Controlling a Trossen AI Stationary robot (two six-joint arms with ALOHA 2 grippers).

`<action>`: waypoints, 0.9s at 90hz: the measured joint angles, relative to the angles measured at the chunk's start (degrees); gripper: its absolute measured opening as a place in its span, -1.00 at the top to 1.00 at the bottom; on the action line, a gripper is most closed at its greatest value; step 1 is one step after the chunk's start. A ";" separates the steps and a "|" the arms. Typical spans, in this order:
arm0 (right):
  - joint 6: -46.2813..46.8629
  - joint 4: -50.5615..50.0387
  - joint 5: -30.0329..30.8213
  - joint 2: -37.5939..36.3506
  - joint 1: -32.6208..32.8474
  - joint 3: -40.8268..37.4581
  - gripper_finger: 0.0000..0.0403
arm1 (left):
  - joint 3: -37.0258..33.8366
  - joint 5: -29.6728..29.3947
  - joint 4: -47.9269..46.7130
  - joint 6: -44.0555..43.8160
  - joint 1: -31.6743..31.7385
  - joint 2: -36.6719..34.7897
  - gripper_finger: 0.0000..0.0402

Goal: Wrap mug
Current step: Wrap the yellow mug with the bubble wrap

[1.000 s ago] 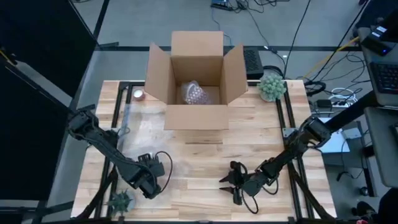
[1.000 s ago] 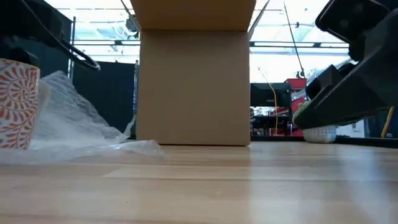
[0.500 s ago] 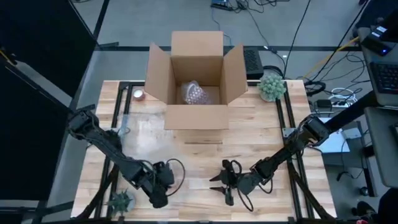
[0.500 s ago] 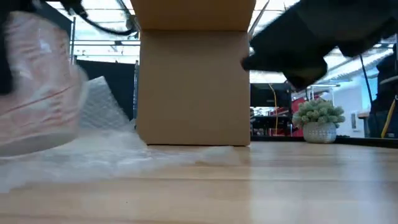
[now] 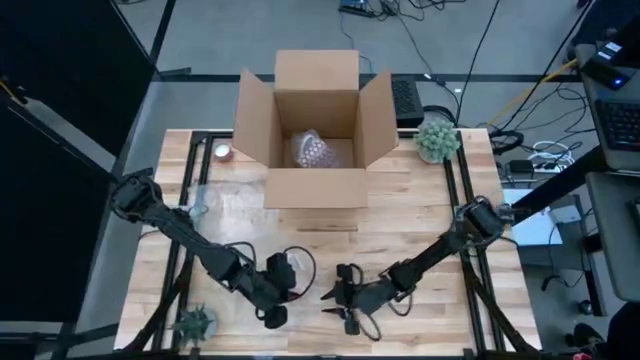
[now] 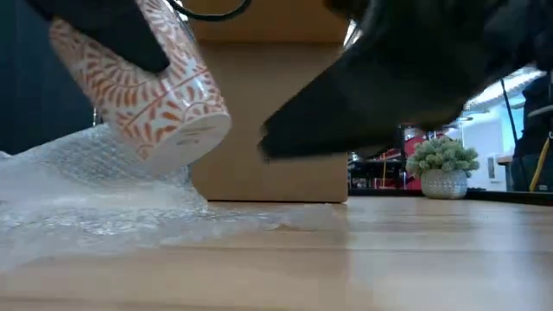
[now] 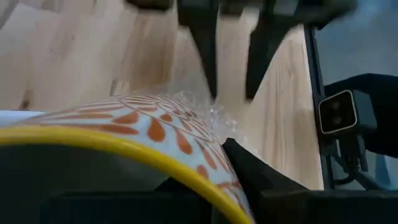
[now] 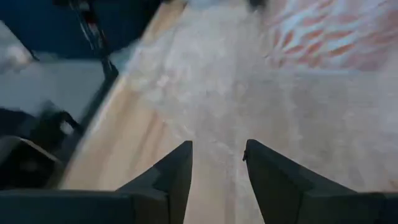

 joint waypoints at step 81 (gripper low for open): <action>24.53 -67.02 -7.94 -10.59 9.64 9.30 0.54 | 0.01 -0.60 -1.22 -1.48 0.20 -1.14 0.94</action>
